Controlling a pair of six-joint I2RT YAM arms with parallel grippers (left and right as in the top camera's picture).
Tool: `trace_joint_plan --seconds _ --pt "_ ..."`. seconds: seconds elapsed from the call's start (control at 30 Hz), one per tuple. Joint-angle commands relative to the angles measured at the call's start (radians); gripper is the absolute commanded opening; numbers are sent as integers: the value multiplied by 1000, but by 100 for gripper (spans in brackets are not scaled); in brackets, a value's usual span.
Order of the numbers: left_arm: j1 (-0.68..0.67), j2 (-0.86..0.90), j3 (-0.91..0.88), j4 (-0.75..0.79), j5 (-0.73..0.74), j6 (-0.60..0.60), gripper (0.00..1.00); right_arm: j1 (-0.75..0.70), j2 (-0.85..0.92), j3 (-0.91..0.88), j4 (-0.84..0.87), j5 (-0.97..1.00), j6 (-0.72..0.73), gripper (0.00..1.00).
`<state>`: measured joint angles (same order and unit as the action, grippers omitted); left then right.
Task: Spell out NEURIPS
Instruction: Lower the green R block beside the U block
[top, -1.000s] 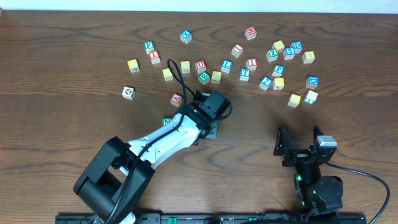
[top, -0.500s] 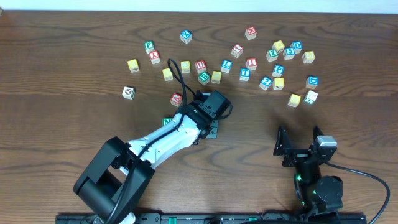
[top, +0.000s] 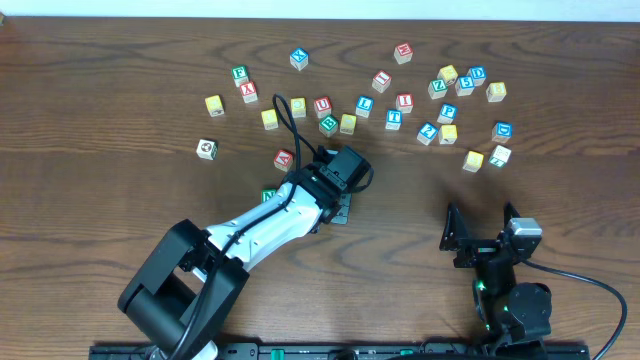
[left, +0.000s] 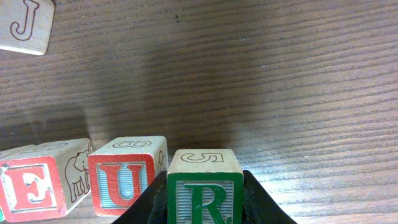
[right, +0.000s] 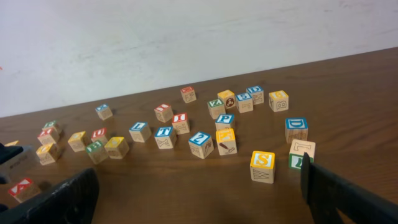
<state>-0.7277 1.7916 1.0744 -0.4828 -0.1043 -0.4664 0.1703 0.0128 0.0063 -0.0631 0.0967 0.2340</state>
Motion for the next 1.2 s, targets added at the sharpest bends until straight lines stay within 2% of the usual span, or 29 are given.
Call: trace_joint_plan --seconds 0.0,1.17 --pt "3 7 -10 -5 -14 26 7 -3 -2 -1 -4 -2 8 99" --pt "5 7 -10 -5 -43 120 7 -3 -2 -1 -4 -2 8 99"
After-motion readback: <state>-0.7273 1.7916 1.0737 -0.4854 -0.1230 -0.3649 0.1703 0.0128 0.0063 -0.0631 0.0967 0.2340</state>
